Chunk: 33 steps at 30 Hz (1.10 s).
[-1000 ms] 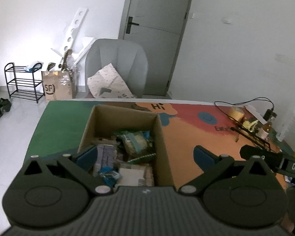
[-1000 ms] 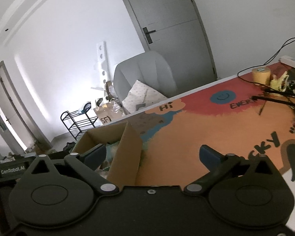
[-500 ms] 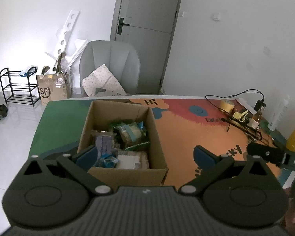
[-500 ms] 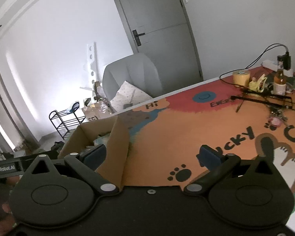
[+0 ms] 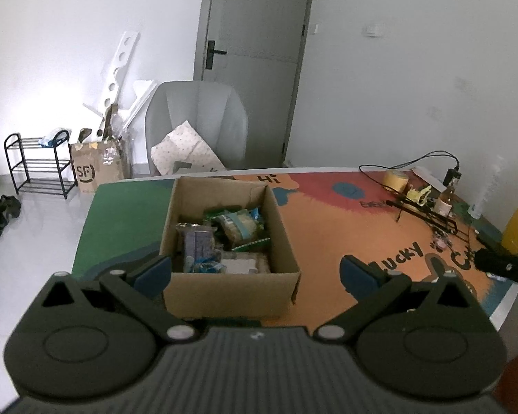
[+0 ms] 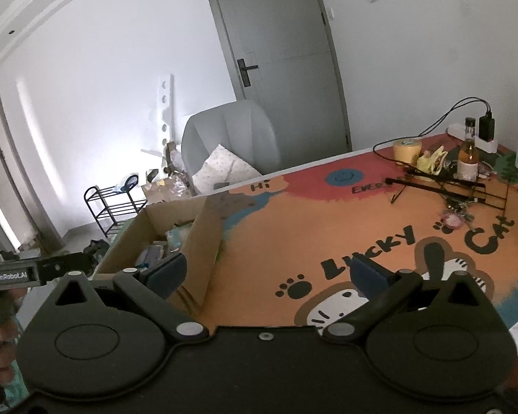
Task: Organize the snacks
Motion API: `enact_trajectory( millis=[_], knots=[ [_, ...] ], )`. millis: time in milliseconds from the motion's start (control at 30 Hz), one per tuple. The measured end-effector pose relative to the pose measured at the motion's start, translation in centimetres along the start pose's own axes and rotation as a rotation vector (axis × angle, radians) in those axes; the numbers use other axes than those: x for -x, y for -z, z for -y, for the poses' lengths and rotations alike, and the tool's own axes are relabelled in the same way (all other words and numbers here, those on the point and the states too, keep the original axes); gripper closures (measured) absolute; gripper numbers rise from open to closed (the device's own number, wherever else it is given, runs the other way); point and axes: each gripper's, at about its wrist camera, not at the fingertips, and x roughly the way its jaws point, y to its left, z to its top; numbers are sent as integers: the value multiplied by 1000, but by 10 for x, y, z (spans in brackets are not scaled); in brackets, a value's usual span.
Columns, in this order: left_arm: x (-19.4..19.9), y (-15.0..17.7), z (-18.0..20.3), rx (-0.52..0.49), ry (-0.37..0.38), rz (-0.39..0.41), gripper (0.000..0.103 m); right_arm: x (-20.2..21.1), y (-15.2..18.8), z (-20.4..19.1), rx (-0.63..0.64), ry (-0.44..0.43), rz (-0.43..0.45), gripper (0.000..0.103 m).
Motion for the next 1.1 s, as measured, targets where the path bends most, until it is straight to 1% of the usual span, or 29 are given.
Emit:
enact_trajectory(
  millis=[133,267,333,500,800,1100],
  knots=[
    [10,7,7,-18,-21,9,0,8,-4,2,-9,-42,6,0],
    [19,11,8,-27,-24,-4,0,7,-4,0,8,-78,-36,0],
    [22,12,8,-33,-34,-8,0,8,-2,-2,25,-92,-44,0],
    [29,11,8,-49,-32,2,0,10,-1,-4,21,-102,-49,0],
    [33,11,5,-25,-12,-11,0,15,-1,-11,49,-116,-66,0],
    [33,12,6,-28,-10,-16,0,13,0,-16,56,-125,-84,0]
  ],
)
